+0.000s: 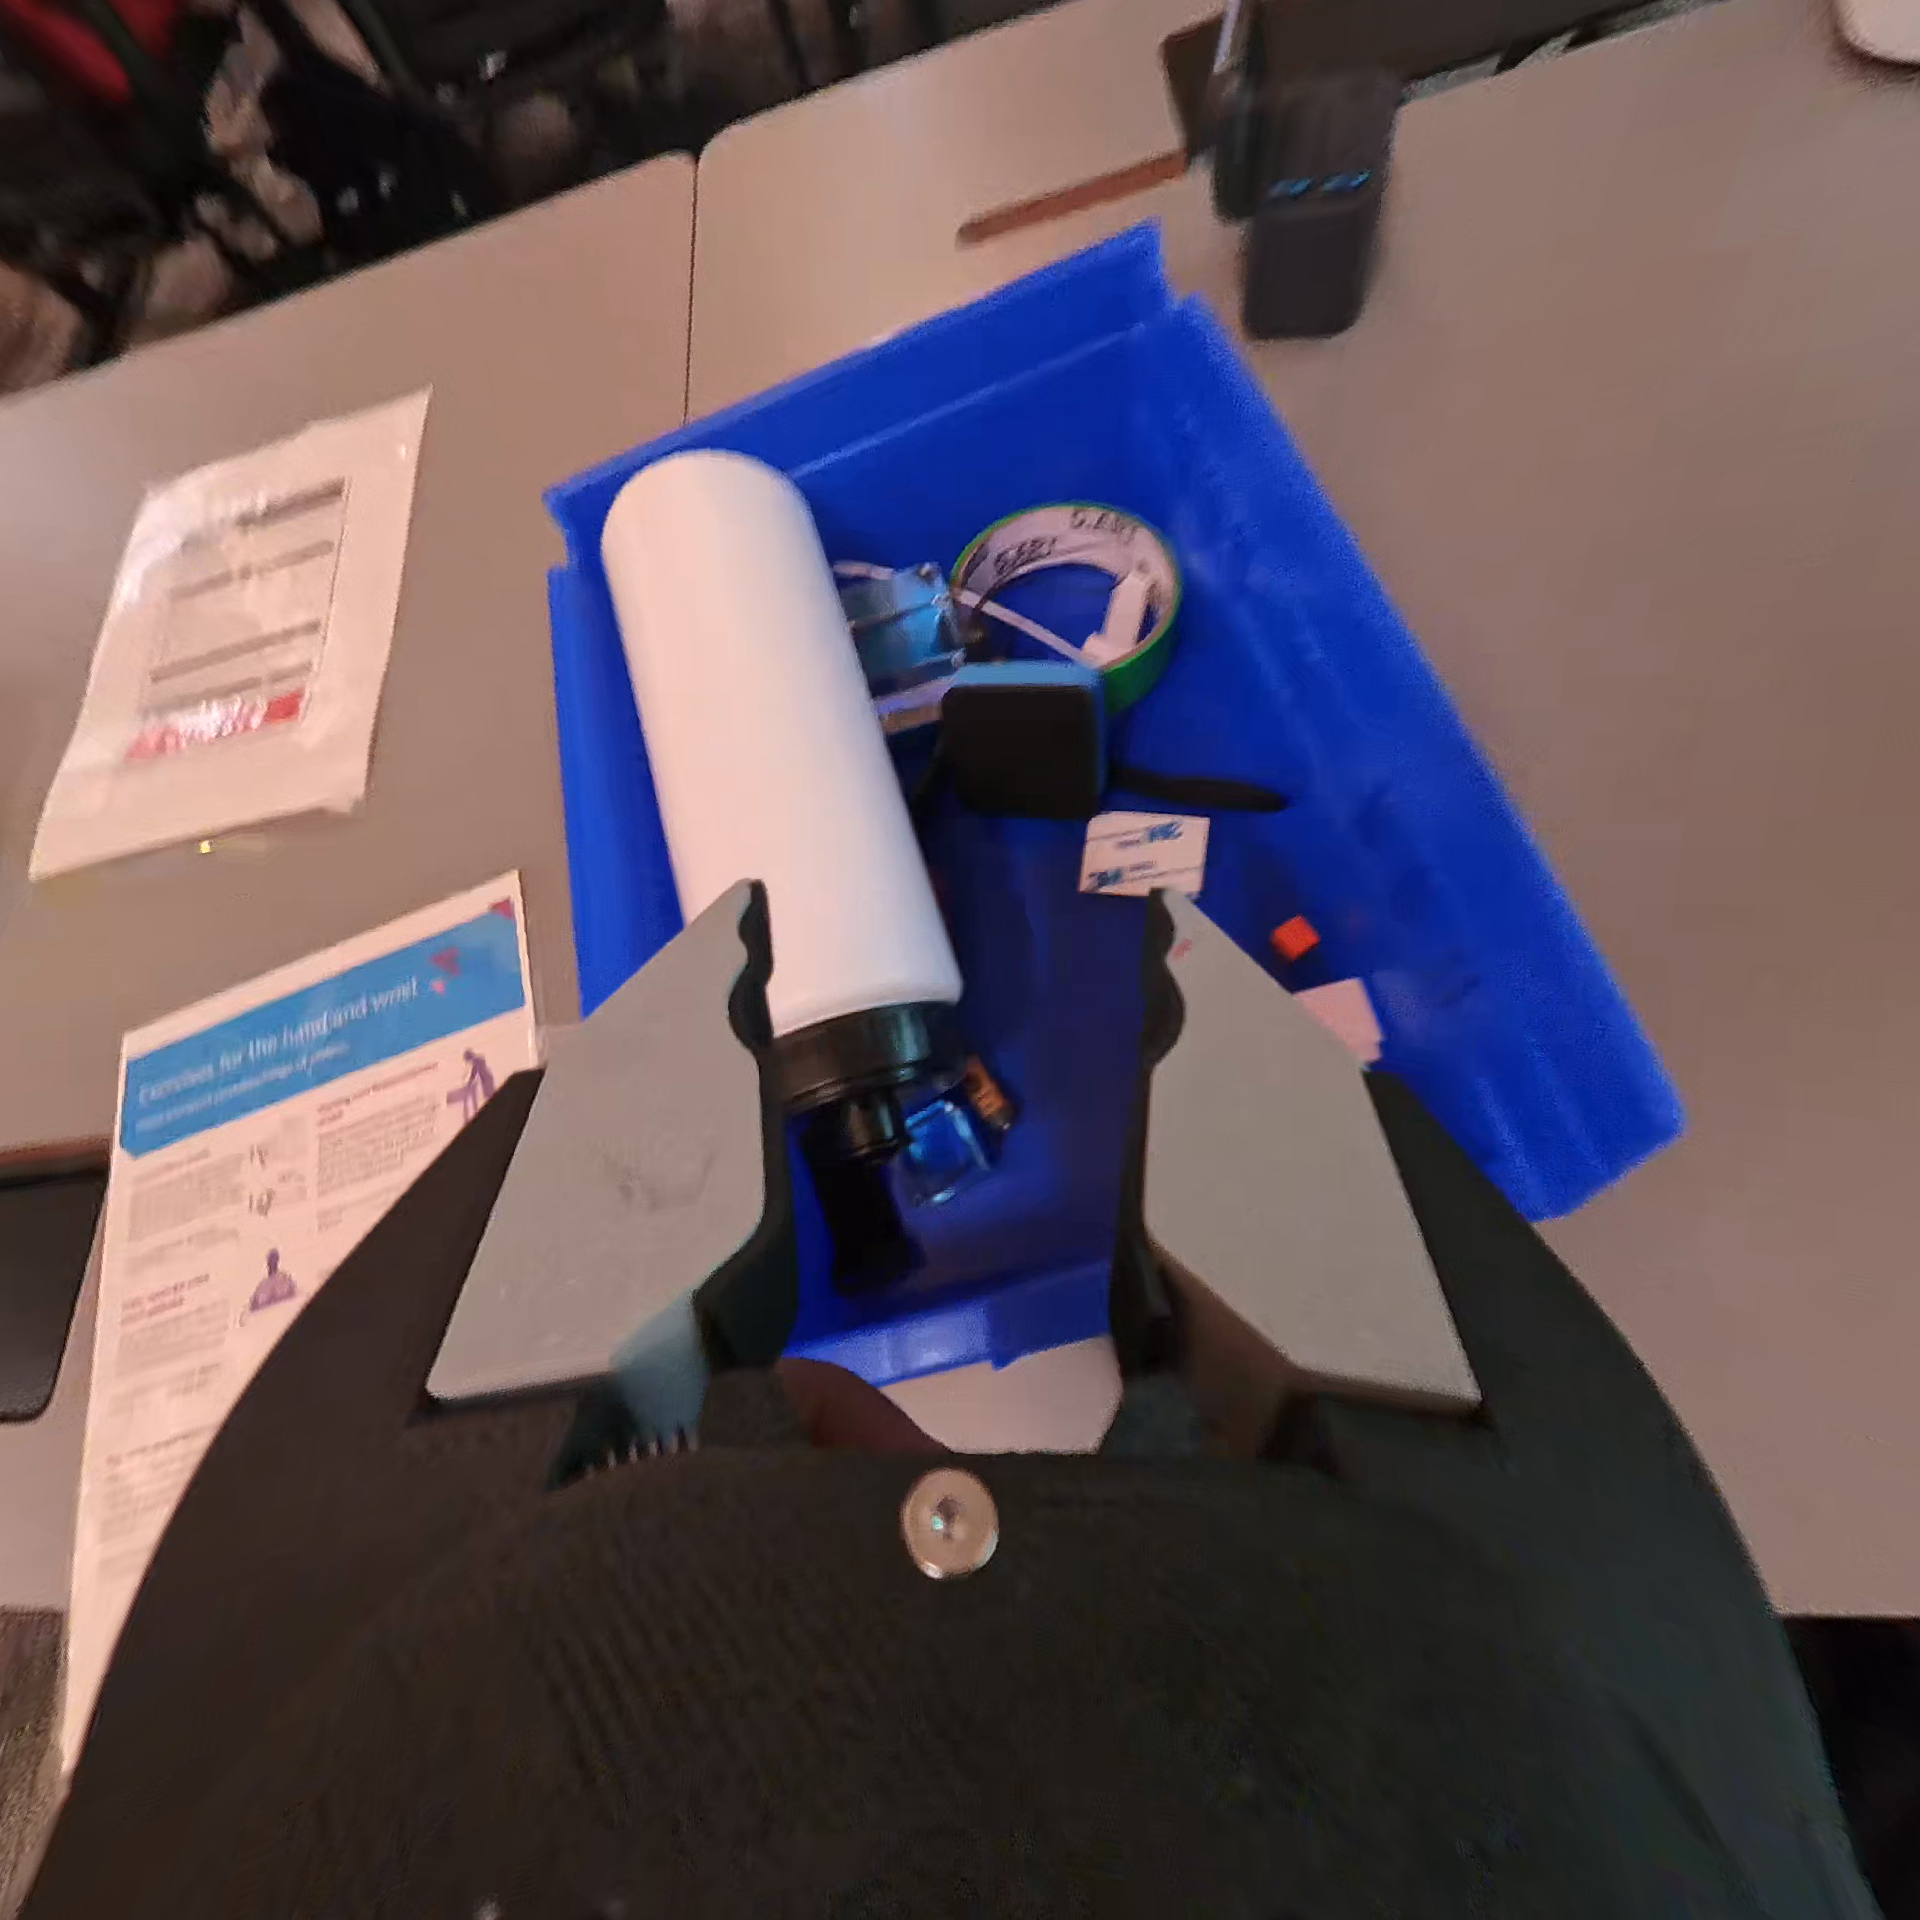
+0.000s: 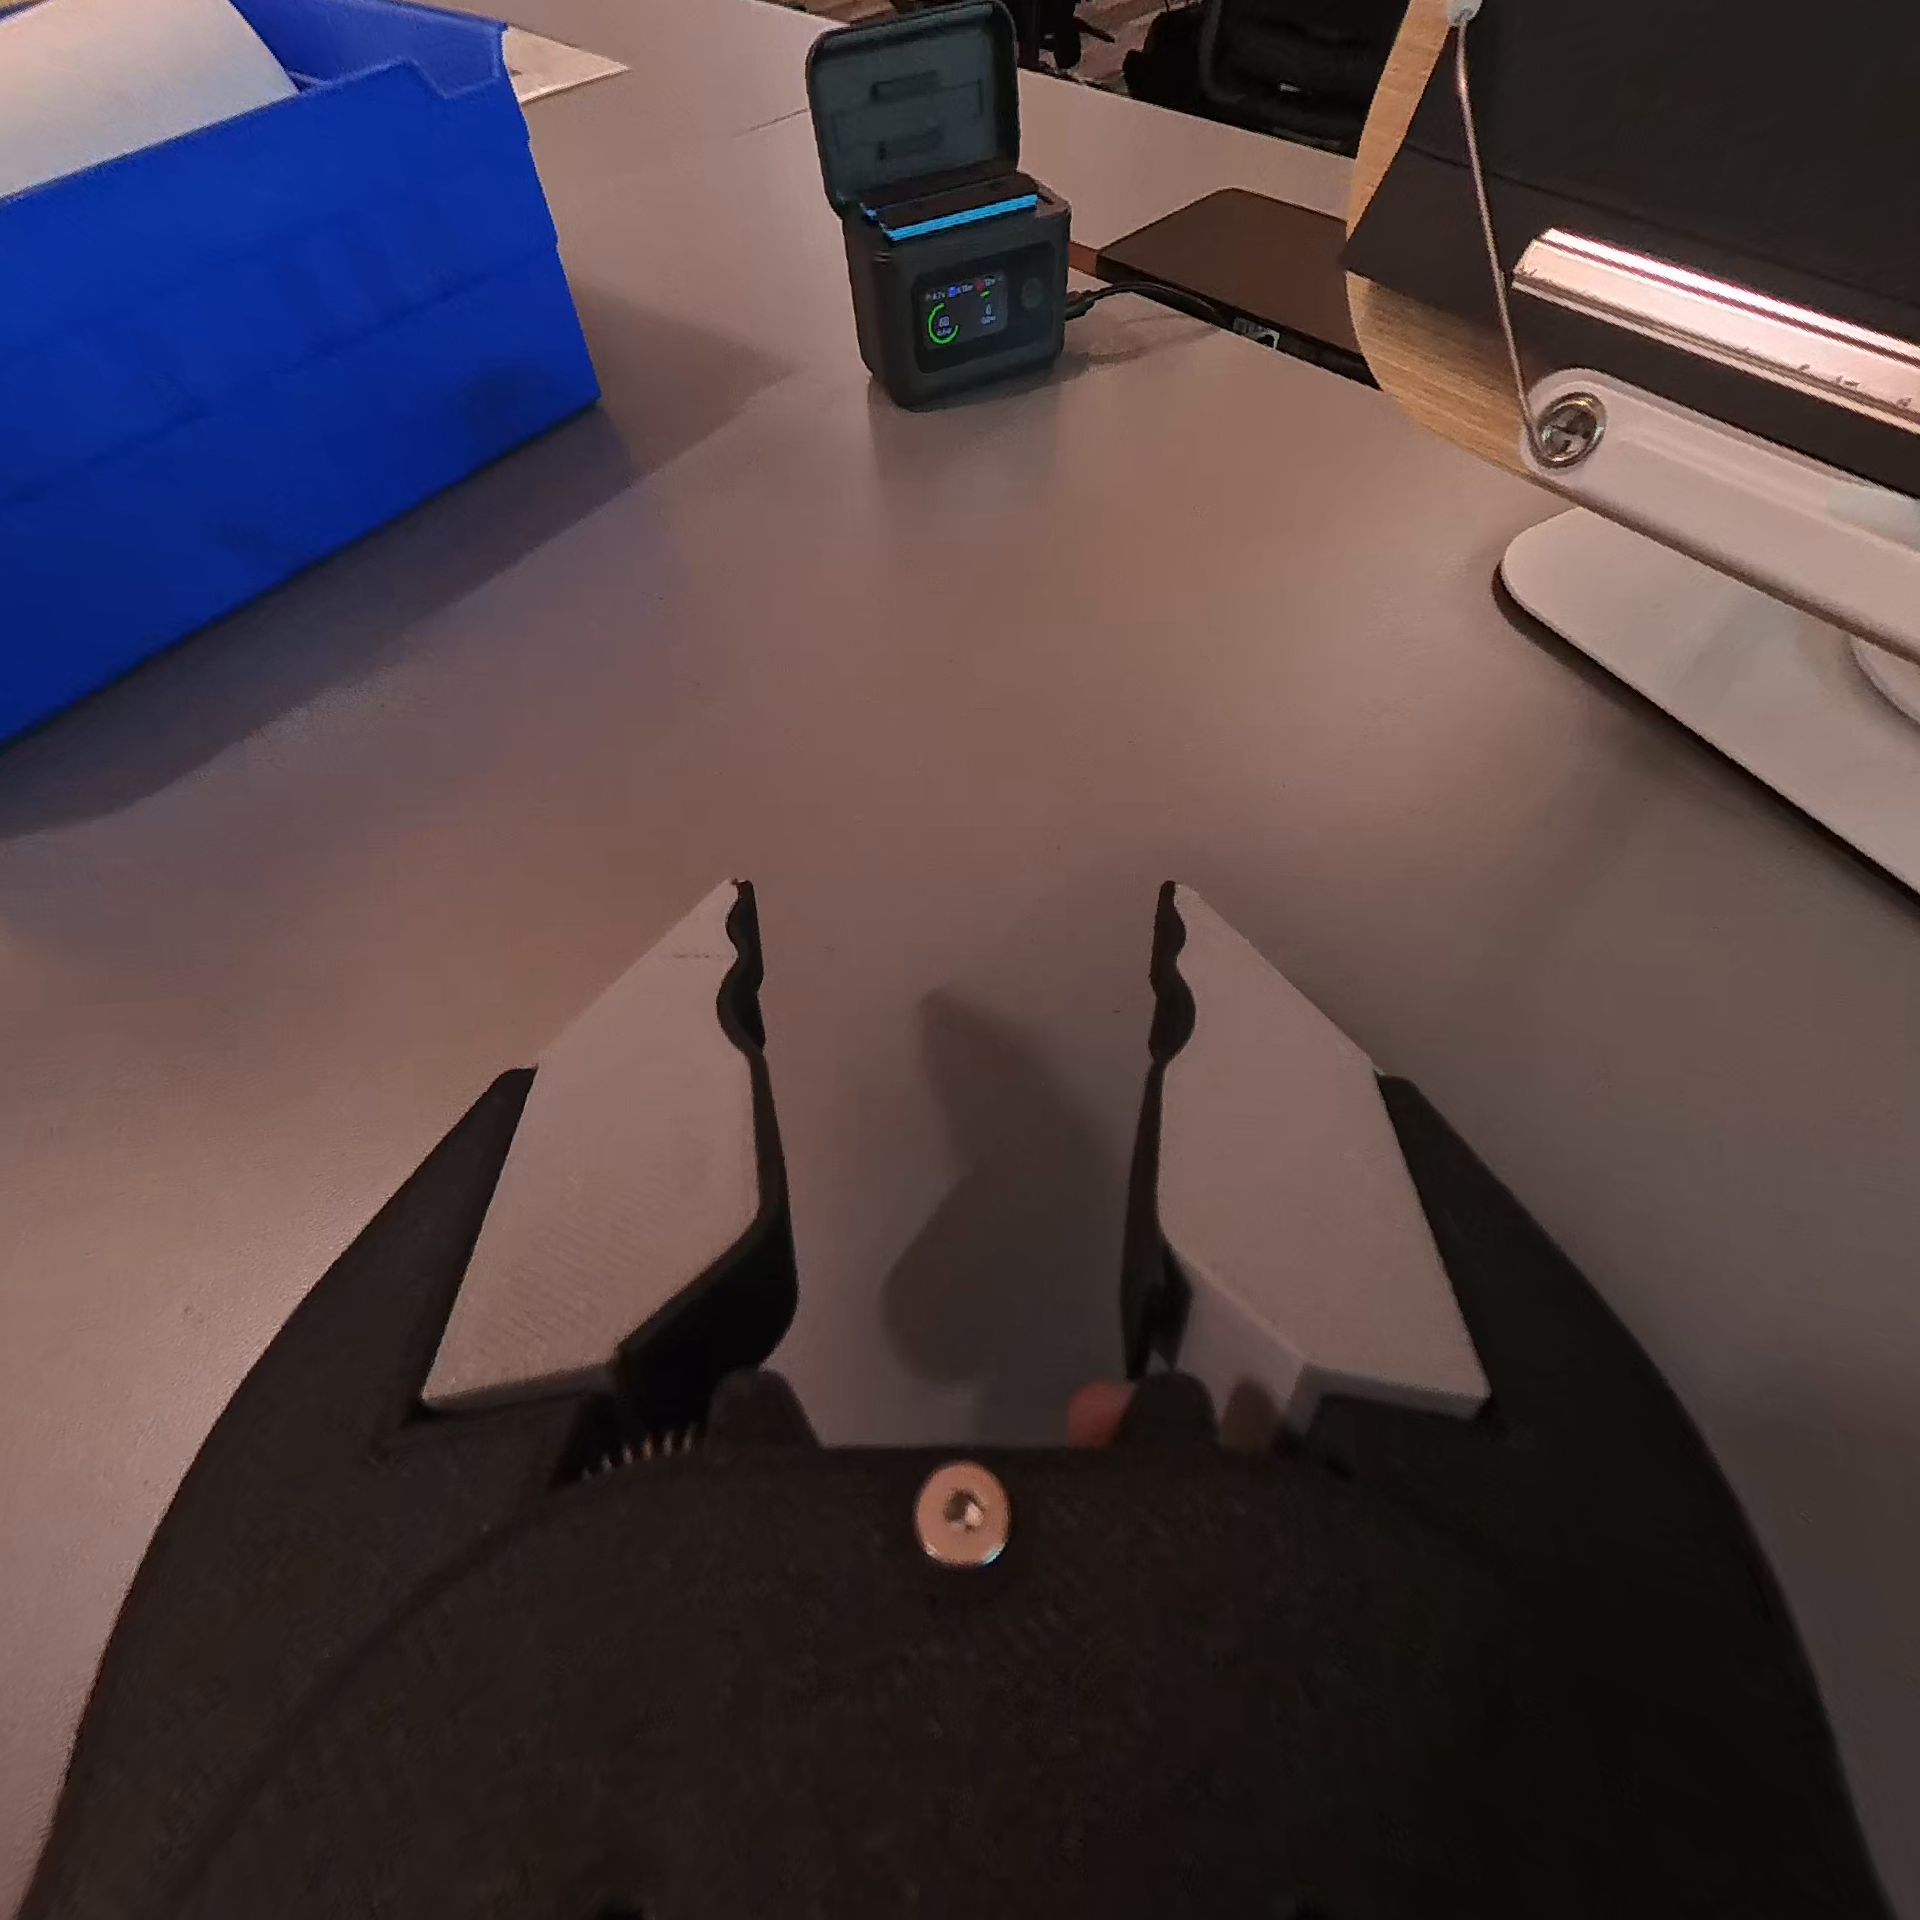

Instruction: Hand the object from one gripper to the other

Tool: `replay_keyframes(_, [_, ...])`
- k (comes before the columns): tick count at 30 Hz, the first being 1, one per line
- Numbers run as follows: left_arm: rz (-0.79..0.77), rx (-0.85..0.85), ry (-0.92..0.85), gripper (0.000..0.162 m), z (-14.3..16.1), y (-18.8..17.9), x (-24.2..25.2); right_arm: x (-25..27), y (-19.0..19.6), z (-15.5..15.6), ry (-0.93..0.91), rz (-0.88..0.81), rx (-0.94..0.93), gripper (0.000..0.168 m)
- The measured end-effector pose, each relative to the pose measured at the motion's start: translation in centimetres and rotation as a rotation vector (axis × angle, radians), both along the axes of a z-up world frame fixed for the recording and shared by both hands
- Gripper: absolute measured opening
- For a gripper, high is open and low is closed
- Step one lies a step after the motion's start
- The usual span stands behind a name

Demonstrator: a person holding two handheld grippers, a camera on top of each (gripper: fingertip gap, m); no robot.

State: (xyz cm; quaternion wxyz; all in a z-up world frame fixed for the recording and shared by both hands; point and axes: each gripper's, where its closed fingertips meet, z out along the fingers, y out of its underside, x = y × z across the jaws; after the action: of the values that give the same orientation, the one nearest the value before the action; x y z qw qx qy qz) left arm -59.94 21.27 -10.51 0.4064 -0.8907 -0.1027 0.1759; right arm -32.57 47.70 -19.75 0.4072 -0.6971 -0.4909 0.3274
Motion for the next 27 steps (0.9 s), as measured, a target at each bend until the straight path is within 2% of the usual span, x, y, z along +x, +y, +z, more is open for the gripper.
replay_keyframes(7, [0.065,-0.180,-0.019,0.078,-5.0,-0.9,-2.2,-0.1,0.0,-0.1,-0.006,0.001,-0.009,0.072])
replay_keyframes(14, [0.129,-0.319,0.061,0.085,-7.1,-1.0,-4.4,-0.1,0.0,-0.1,0.000,0.003,-0.012,0.071])
replay_keyframes(17, [0.152,-0.401,0.053,0.086,-8.8,-1.6,-5.6,-0.1,0.0,-0.1,-0.006,0.006,-0.009,0.071])
replay_keyframes(21, [0.129,-0.419,0.094,0.085,-8.8,-1.4,-6.0,-0.1,-0.2,-0.2,-0.009,0.013,-0.008,0.070])
replay_keyframes(27, [0.047,-0.444,0.383,0.079,-5.5,-1.0,-6.3,-0.2,-0.3,-0.3,-0.019,0.020,-0.010,0.068])
